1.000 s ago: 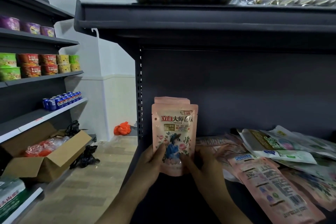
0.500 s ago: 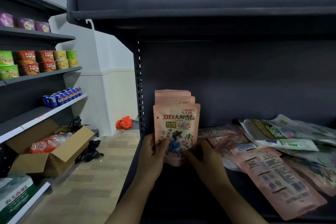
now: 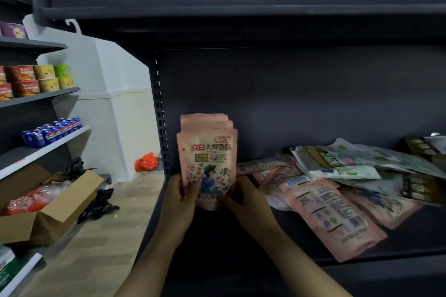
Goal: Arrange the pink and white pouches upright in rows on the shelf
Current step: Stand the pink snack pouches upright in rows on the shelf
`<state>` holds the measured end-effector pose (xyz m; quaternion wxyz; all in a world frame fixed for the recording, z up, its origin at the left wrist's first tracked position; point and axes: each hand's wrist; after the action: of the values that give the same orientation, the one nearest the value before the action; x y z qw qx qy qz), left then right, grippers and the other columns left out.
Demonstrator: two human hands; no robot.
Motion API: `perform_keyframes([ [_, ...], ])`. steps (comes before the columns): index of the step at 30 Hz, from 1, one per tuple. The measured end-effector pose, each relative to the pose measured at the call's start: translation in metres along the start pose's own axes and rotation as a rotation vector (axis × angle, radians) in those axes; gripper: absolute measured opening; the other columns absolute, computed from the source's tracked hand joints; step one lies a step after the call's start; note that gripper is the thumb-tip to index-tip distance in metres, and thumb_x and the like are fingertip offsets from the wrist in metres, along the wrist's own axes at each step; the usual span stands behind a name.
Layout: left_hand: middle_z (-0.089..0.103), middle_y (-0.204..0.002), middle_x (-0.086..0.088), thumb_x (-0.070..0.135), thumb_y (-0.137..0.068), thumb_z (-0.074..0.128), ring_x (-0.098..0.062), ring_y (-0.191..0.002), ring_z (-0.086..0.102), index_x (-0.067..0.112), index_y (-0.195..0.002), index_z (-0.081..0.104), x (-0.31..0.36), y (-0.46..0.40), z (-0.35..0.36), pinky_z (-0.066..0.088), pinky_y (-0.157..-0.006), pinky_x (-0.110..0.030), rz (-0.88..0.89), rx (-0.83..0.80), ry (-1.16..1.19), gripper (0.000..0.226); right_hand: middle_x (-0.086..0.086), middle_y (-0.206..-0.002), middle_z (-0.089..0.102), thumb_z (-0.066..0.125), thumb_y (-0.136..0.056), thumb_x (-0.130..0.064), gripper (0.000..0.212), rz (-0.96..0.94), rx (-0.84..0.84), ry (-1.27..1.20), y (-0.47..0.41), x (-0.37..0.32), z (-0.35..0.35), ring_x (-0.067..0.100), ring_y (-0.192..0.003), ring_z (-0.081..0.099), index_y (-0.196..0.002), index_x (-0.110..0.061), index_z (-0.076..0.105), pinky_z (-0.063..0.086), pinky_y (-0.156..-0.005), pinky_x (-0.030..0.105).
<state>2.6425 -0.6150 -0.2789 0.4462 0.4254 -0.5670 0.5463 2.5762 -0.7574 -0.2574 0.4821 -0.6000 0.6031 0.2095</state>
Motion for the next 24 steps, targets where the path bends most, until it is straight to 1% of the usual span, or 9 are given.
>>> perform_keyframes([
  [4, 0.065, -0.117, 0.000, 0.026, -0.088, 0.060, -0.017, -0.108, 0.063, 0.017, -0.121, 0.052, 0.001, -0.002, -0.001, 0.053, -0.090, -0.049, 0.090, 0.034, -0.042, 0.035, -0.022, -0.088, 0.053, 0.063, -0.088, -0.015, 0.034, -0.011, 0.003, -0.023, 0.001, 0.000, 0.001, -0.016, -0.069, 0.047, -0.119, -0.011, 0.051, 0.037, -0.057, -0.006],
  [9, 0.061, -0.108, -0.014, 0.019, -0.086, 0.063, -0.028, -0.102, 0.055, 0.006, -0.109, 0.054, 0.020, 0.019, 0.003, 0.048, -0.085, -0.050, 0.626, 0.445, -0.534, 0.028, -0.009, -0.090, 0.063, 0.058, -0.090, -0.013, 0.020, -0.006, 0.161, -0.067, 0.004, 0.004, -0.009, -0.010, -0.074, 0.055, -0.110, -0.011, 0.057, 0.041, -0.061, -0.001],
  [12, 0.061, -0.104, -0.015, 0.024, -0.084, 0.050, -0.024, -0.100, 0.051, 0.013, -0.105, 0.048, 0.022, 0.024, 0.009, 0.045, -0.079, -0.045, 0.791, 0.408, -0.644, 0.024, 0.000, -0.091, 0.067, 0.054, -0.091, -0.011, 0.016, -0.037, 0.217, 0.147, 0.004, 0.008, -0.027, 0.012, -0.081, 0.062, -0.104, -0.008, 0.062, 0.041, -0.064, 0.012],
  [15, 0.062, -0.098, -0.015, 0.021, -0.086, 0.046, -0.028, -0.093, 0.059, 0.013, -0.100, 0.048, 0.020, 0.022, 0.016, 0.049, -0.075, -0.039, 0.872, 0.328, -0.652, 0.016, 0.006, -0.091, 0.065, 0.055, -0.088, -0.011, 0.012, -0.120, 0.210, 0.351, 0.000, 0.008, -0.049, 0.017, -0.075, 0.057, -0.093, -0.007, 0.065, 0.041, -0.065, 0.023],
  [16, 0.062, -0.096, -0.013, 0.020, -0.087, 0.046, -0.029, -0.089, 0.061, 0.013, -0.098, 0.049, 0.021, 0.024, 0.020, 0.053, -0.072, -0.039, 0.883, 0.291, -0.628, 0.014, 0.007, -0.097, 0.064, 0.056, -0.087, -0.014, 0.013, -0.110, 0.189, 0.438, 0.000, 0.007, -0.057, 0.020, -0.081, 0.058, -0.095, -0.008, 0.064, 0.042, -0.068, 0.026],
  [17, 0.061, -0.095, -0.011, 0.021, -0.088, 0.047, -0.028, -0.086, 0.063, 0.013, -0.097, 0.049, 0.022, 0.026, 0.025, 0.056, -0.067, -0.040, 0.887, 0.247, -0.608, 0.013, 0.008, -0.109, 0.061, 0.057, -0.087, -0.022, 0.021, -0.066, 0.166, 0.563, 0.000, 0.007, -0.063, 0.024, -0.095, 0.058, -0.105, -0.011, 0.062, 0.044, -0.075, 0.030],
  [19, 0.057, -0.096, -0.004, 0.022, -0.087, 0.047, -0.025, -0.077, 0.064, 0.013, -0.094, 0.050, 0.022, 0.030, 0.035, 0.057, -0.056, -0.035, 0.890, 0.188, -0.615, 0.012, 0.006, -0.134, 0.047, 0.050, -0.090, -0.038, 0.044, 0.109, 0.105, 0.834, 0.004, 0.008, -0.075, 0.027, -0.125, 0.043, -0.127, -0.016, 0.048, 0.036, -0.099, 0.040],
  [21, 0.058, -0.092, -0.003, 0.023, -0.086, 0.046, -0.024, -0.070, 0.063, 0.015, -0.091, 0.050, 0.020, 0.030, 0.040, 0.052, -0.047, -0.028, 0.905, 0.163, -0.676, 0.010, 0.006, -0.140, 0.038, 0.045, -0.091, -0.048, 0.054, 0.244, 0.087, 0.939, 0.011, 0.009, -0.082, 0.029, -0.133, 0.032, -0.134, -0.019, 0.035, 0.028, -0.106, 0.046],
  [24, 0.063, -0.085, -0.007, 0.022, -0.087, 0.050, -0.025, -0.064, 0.064, 0.014, -0.090, 0.050, 0.018, 0.029, 0.038, 0.048, -0.041, -0.027, 0.848, 0.149, -0.709, 0.008, 0.006, -0.141, 0.034, 0.045, -0.087, -0.057, 0.061, 0.321, 0.076, 0.916, 0.018, 0.012, -0.086, 0.029, -0.135, 0.028, -0.135, -0.021, 0.033, 0.026, -0.106, 0.051],
])
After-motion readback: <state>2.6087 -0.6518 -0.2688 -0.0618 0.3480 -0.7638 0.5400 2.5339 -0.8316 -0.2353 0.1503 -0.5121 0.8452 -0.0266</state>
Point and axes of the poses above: each hand's wrist, its own y-axis away from the middle knuckle, its own z-axis out of the palm, x = y × z
